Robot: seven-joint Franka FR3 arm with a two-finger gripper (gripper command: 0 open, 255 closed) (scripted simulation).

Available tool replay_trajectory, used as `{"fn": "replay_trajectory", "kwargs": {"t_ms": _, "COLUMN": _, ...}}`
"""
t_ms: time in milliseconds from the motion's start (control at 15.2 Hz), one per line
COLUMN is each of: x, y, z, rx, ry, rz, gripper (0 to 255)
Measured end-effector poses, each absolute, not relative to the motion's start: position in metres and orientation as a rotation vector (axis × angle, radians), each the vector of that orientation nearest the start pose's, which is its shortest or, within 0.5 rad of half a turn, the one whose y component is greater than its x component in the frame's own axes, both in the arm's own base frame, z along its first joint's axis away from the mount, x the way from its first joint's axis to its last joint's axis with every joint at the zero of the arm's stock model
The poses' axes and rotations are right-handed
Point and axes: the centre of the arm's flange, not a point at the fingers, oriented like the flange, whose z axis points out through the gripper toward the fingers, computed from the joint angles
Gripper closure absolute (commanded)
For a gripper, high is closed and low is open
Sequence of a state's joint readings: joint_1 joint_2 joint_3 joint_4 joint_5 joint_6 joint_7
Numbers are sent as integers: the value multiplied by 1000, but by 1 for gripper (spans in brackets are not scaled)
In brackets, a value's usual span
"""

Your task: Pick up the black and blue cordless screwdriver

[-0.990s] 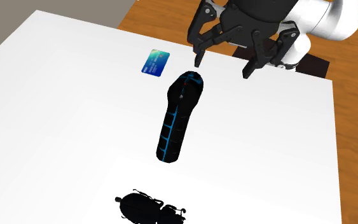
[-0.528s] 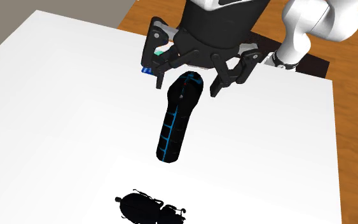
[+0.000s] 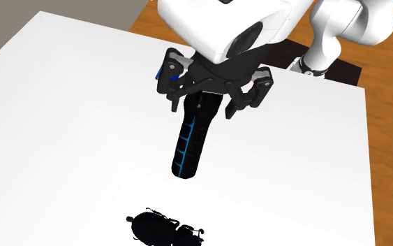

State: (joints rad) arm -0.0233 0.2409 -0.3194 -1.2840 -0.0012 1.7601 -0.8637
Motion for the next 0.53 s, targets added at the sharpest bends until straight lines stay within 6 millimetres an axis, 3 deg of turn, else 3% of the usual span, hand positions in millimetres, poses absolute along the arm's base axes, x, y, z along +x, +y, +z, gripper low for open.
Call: {"fn": "replay_trajectory", "kwargs": {"t_ms": 528, "x": 614, "y": -188, "z": 643, "rx": -3213, "ry": -888, "rz": -276, "gripper": 255}}
